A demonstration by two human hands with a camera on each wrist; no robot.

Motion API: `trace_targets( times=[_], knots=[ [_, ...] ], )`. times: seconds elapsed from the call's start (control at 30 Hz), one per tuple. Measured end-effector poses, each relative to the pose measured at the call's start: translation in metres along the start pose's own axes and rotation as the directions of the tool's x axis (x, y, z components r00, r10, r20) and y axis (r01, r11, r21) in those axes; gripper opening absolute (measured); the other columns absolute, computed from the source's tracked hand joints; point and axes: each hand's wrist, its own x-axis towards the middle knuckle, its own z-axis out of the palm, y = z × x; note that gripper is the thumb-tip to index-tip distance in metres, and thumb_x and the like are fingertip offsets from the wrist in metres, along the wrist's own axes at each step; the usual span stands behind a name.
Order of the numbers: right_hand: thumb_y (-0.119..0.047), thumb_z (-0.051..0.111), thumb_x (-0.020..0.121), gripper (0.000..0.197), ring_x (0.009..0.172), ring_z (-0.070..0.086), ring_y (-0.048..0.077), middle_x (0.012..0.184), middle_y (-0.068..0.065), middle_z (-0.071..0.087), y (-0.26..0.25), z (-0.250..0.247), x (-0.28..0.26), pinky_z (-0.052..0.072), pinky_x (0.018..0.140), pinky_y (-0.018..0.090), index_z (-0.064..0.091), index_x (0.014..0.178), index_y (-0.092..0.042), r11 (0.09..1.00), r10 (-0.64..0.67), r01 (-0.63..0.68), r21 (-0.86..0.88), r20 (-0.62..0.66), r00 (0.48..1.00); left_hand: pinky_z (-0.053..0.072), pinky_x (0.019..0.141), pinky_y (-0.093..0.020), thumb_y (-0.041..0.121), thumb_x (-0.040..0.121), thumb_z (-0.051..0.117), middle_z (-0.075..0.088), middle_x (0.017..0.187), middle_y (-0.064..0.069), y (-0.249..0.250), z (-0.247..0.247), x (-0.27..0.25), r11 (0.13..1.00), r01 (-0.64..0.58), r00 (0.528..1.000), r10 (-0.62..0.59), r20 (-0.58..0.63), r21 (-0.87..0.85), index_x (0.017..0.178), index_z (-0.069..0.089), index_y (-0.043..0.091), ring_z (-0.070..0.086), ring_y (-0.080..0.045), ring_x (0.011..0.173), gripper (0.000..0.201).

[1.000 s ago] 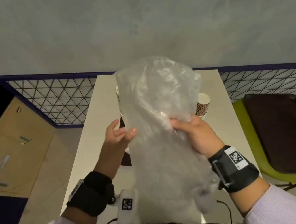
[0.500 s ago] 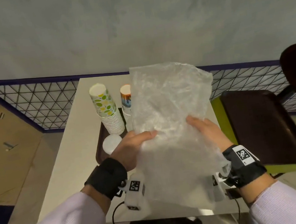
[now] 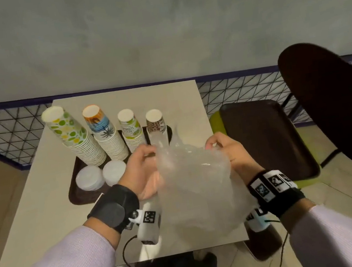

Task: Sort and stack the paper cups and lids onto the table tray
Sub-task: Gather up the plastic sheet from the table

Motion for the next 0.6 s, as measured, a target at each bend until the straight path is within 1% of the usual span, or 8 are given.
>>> trace_targets(
  times=[0.03, 0.1, 0.17, 0.23, 0.3, 0.33, 0.47, 0.6],
  knots=[
    [0.009, 0.063, 0.079, 0.023, 0.051, 0.049, 0.008, 0.066, -0.004, 0.055, -0.004, -0.001, -0.002, 0.036, 0.047, 0.022, 0.058, 0.083, -0.013, 1.000, -0.018, 0.019, -0.018, 0.025, 1.000, 0.062, 0.063, -0.030, 0.033, 0.100, 0.039, 0.078, 0.080, -0.009, 0.005, 0.018, -0.005, 0.999, 0.010, 0.995, -0.005, 0.096, -0.052, 0.079, 0.085, 0.013, 0.077, -0.020, 0.073, 0.055],
    [0.001, 0.070, 0.079, 0.018, 0.057, 0.052, 0.001, 0.083, -0.006, 0.054, 0.002, -0.008, -0.008, 0.041, 0.054, 0.020, 0.062, 0.084, -0.014, 0.976, -0.162, 0.173, -0.132, 0.093, 0.982, 0.058, 0.067, -0.029, 0.040, 0.092, 0.066, 0.076, 0.078, 0.004, -0.006, 0.033, 0.009, 0.958, -0.093, 0.984, 0.048, 0.170, 0.270, 0.073, 0.083, 0.024, 0.073, -0.010, 0.070, 0.030],
    [-0.023, 0.071, 0.076, 0.022, 0.079, 0.058, 0.000, 0.107, -0.004, 0.050, 0.009, -0.015, -0.016, 0.046, 0.073, 0.011, 0.068, 0.098, -0.017, 0.911, -0.300, 0.321, -0.259, 0.120, 0.947, 0.046, 0.067, -0.028, 0.029, 0.080, 0.082, 0.065, 0.070, 0.013, -0.019, 0.040, 0.027, 0.684, -0.240, 0.969, 0.205, 0.135, 0.689, 0.072, 0.069, 0.024, 0.057, 0.002, 0.064, 0.016],
    [-0.029, 0.064, 0.078, 0.048, 0.103, 0.057, 0.008, 0.117, 0.001, 0.048, 0.014, -0.022, -0.020, 0.045, 0.098, 0.014, 0.063, 0.123, -0.011, 0.876, -0.360, 0.379, -0.299, 0.119, 0.925, 0.039, 0.066, -0.028, 0.015, 0.083, 0.077, 0.058, 0.071, 0.011, -0.033, 0.043, 0.045, 0.544, -0.268, 0.933, 0.353, 0.073, 0.795, 0.076, 0.057, 0.027, 0.049, 0.004, 0.063, 0.024],
    [-0.028, 0.062, 0.078, 0.078, 0.118, 0.056, 0.015, 0.130, 0.007, 0.049, 0.015, -0.027, -0.021, 0.048, 0.106, 0.031, 0.034, 0.150, -0.018, 0.931, -0.221, 0.248, -0.269, 0.125, 0.967, 0.042, 0.067, -0.034, 0.005, 0.085, 0.069, 0.061, 0.082, 0.007, -0.040, 0.058, 0.050, 0.562, -0.292, 0.898, 0.439, 0.020, 0.774, 0.087, 0.055, 0.030, 0.051, -0.002, 0.069, 0.029],
    [-0.022, 0.063, 0.077, 0.084, 0.116, 0.059, 0.013, 0.131, 0.005, 0.051, 0.015, -0.028, -0.022, 0.052, 0.098, 0.028, 0.026, 0.152, -0.022, 0.949, -0.162, 0.198, -0.244, 0.157, 0.974, 0.045, 0.067, -0.036, 0.006, 0.083, 0.065, 0.061, 0.087, 0.004, -0.045, 0.064, 0.051, 0.613, -0.318, 0.902, 0.430, 0.032, 0.723, 0.094, 0.055, 0.032, 0.052, -0.005, 0.072, 0.030],
    [0.009, 0.061, 0.086, 0.038, 0.078, 0.057, -0.012, 0.091, -0.006, 0.053, 0.008, -0.027, -0.020, 0.045, 0.073, 0.014, 0.050, 0.104, -0.022, 0.925, -0.158, 0.246, -0.290, 0.293, 0.943, 0.045, 0.060, -0.016, 0.011, 0.094, 0.055, 0.054, 0.094, -0.004, -0.048, 0.090, 0.046, 0.906, -0.283, 0.956, 0.292, 0.020, 0.316, 0.108, 0.057, 0.016, 0.056, 0.002, 0.068, 0.015],
    [-0.020, 0.066, 0.088, 0.023, 0.087, 0.065, -0.001, 0.094, -0.008, 0.069, 0.005, -0.033, -0.019, 0.049, 0.077, 0.024, 0.063, 0.109, -0.028, 0.770, -0.210, 0.274, -0.576, 0.177, 0.962, 0.044, 0.073, -0.005, 0.041, 0.091, 0.068, 0.052, 0.118, 0.002, -0.046, 0.084, 0.052, 0.770, -0.300, 0.937, 0.350, 0.021, 0.563, 0.118, 0.054, 0.036, 0.056, 0.001, 0.096, 0.031]
  ],
)
